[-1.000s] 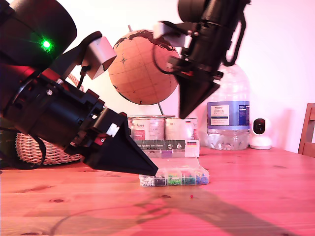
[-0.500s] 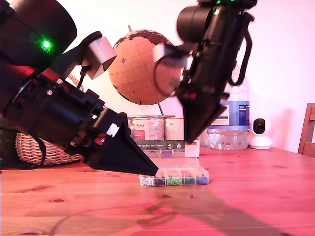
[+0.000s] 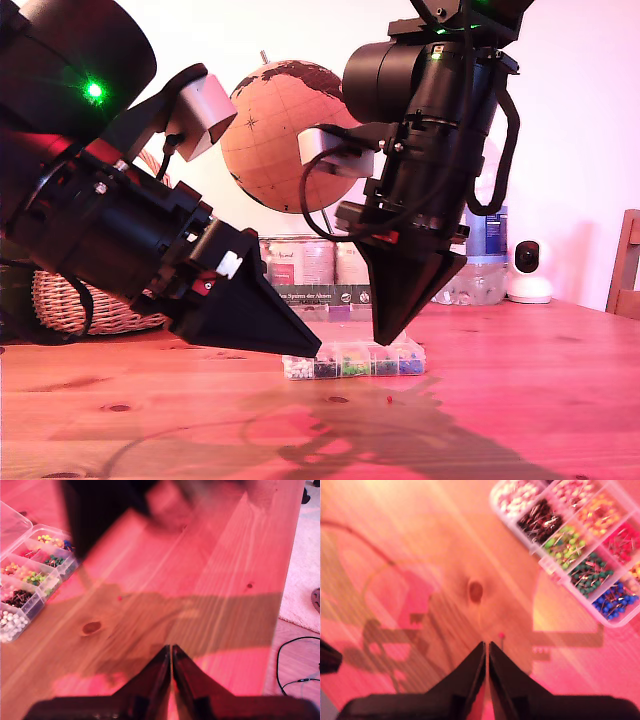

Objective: Sort the loose pins on the table into their correct compartments

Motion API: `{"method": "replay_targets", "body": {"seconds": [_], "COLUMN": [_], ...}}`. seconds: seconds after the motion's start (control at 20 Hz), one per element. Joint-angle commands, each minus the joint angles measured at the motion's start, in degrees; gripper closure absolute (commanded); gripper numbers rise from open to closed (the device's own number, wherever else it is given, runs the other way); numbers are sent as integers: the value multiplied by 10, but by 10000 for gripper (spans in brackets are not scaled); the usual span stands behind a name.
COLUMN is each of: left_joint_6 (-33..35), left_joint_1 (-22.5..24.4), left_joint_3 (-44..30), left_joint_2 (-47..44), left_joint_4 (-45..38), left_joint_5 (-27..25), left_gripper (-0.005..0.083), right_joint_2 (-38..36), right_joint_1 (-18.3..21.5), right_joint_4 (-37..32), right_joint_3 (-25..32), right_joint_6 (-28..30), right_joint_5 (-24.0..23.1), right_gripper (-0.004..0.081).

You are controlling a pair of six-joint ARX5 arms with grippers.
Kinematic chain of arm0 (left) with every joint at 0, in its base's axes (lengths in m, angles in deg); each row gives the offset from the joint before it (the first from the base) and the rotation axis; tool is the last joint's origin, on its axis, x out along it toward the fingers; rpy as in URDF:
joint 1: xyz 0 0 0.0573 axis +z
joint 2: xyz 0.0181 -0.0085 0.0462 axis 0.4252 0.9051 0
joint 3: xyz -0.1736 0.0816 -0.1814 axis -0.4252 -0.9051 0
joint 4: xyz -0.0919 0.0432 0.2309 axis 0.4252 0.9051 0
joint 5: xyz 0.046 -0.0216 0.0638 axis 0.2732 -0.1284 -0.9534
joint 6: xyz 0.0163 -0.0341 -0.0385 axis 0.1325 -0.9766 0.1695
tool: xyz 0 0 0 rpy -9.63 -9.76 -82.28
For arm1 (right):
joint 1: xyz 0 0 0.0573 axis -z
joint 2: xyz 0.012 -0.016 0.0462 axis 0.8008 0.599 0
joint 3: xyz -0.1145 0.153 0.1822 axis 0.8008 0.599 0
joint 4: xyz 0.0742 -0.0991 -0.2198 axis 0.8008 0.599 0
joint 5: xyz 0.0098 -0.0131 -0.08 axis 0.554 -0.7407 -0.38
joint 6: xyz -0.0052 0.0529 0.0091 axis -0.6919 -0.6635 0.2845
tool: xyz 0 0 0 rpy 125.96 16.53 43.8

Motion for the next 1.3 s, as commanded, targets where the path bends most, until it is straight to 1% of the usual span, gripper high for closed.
{"method": "replay_targets", "body": {"seconds": [0.0,0.1,0.15,0.4,0.55,0.75,0.9,1.05,1.15,1.25], "left_joint_6": [2,2,2,2,2,2,2,2,2,2], "left_joint_1": [-3,-3,-3,-3,-3,-3,-3,-3,-3,-3], "left_joint_3": [-1,-1,-1,-1,-1,-1,-1,-1,-1,-1], "left_joint_2": [9,9,9,9,9,9,9,9,9,9], "left_joint_4": [-5,-5,-5,-5,-5,-5,-5,-4,-2,3], "left_joint_5": [0,0,0,0,0,0,0,0,0,0], "left_gripper": [797,797,797,797,797,797,797,797,797,797], "right_joint_2": [5,5,5,5,7,12,15,16,17,25], "right_joint_1": [-4,-7,-7,-7,-7,-7,-7,-7,-7,-7], "right_joint_4": [2,5,5,4,7,17,18,11,9,10], "right_joint_3": [3,3,3,3,3,2,2,2,1,-2], "right_joint_6": [-8,-18,-18,-24,-41,-93,-119,-135,-136,-135], "right_joint_5": [2,0,-1,-30,-30,-31,-31,-35,-42,-50], "right_gripper": [759,695,680,675,641,641,640,638,613,605]}}
